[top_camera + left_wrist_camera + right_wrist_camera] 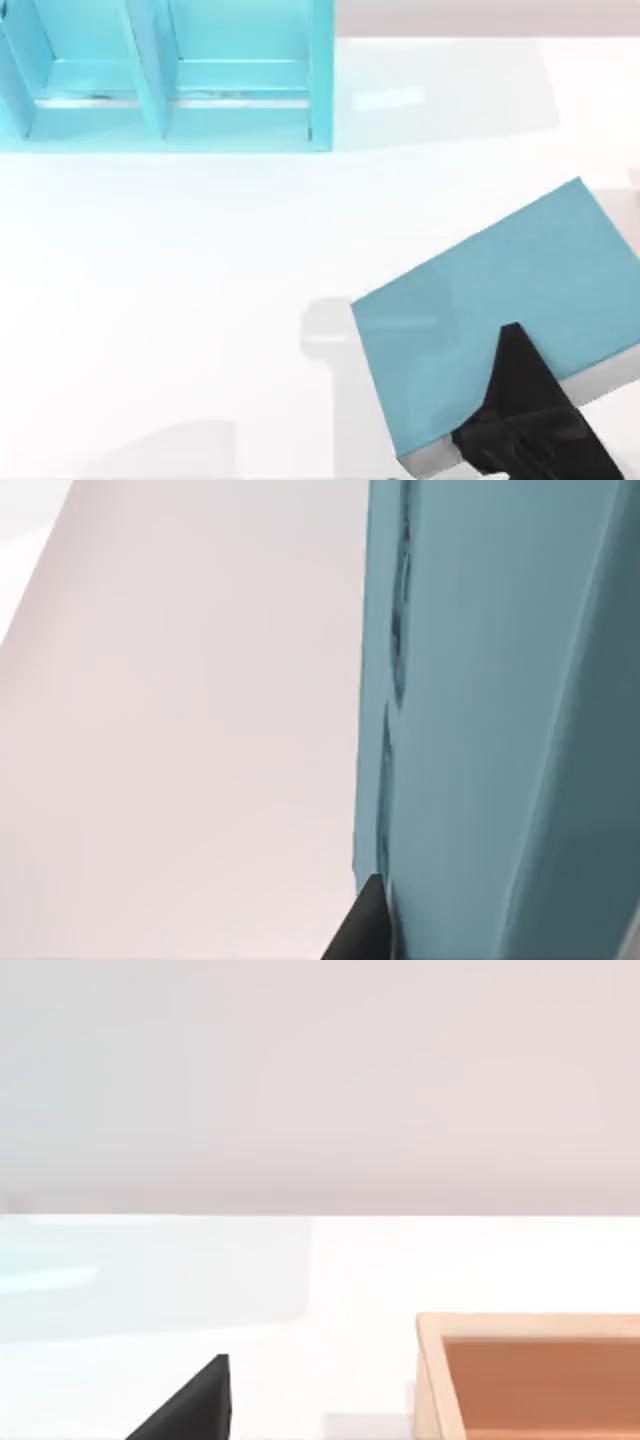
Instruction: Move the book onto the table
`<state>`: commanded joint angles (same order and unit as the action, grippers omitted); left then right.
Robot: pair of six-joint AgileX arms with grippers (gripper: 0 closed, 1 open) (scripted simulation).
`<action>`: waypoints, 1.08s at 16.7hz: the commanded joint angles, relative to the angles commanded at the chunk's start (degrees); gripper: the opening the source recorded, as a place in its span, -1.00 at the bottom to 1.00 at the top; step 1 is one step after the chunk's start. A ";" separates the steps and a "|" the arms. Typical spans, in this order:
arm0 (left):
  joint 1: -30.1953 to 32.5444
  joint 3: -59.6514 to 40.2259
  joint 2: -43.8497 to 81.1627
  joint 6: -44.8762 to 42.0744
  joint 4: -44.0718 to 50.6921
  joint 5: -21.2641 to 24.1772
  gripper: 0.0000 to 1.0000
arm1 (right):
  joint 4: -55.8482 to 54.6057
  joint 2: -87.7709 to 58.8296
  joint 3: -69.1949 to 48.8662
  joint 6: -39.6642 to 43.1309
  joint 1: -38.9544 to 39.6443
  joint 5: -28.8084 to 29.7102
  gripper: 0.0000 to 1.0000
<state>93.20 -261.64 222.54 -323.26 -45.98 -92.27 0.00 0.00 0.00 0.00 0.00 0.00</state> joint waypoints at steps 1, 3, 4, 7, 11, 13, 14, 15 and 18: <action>0.00 -0.13 1.09 0.10 -0.77 -0.05 -1.00 | 0.00 0.00 0.00 0.00 0.00 0.00 1.00; -0.02 -0.25 2.46 0.18 -1.68 -0.04 -1.00 | 0.00 0.00 0.00 0.00 0.00 0.00 1.00; -0.02 -0.25 2.49 0.18 -1.70 -0.04 -1.00 | 0.00 0.00 0.00 0.00 0.00 0.00 1.00; -0.02 -0.25 2.49 0.18 -1.70 -0.04 -0.85 | 0.00 0.00 0.00 0.00 0.00 0.00 1.00; -0.02 -0.25 2.49 0.18 -1.70 -0.04 -0.25 | 0.00 0.00 0.00 0.00 0.00 0.00 1.00; -0.02 -0.25 2.49 0.18 -1.70 -0.04 0.06 | 0.00 0.00 0.00 0.00 0.00 0.00 1.00; -0.02 -0.25 2.49 0.18 -1.70 -0.04 0.21 | 0.00 0.00 0.00 0.00 0.00 0.00 1.00; -0.02 -0.25 2.49 0.18 -1.70 -0.04 0.36 | 0.00 0.00 0.00 0.00 0.00 0.00 1.00; -0.02 -0.25 2.49 0.18 -1.70 -0.04 0.81 | 0.00 0.00 0.00 0.00 0.00 0.00 1.00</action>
<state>93.17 -261.90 225.03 -323.07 -47.68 -92.31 0.00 0.00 0.00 0.00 0.00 0.00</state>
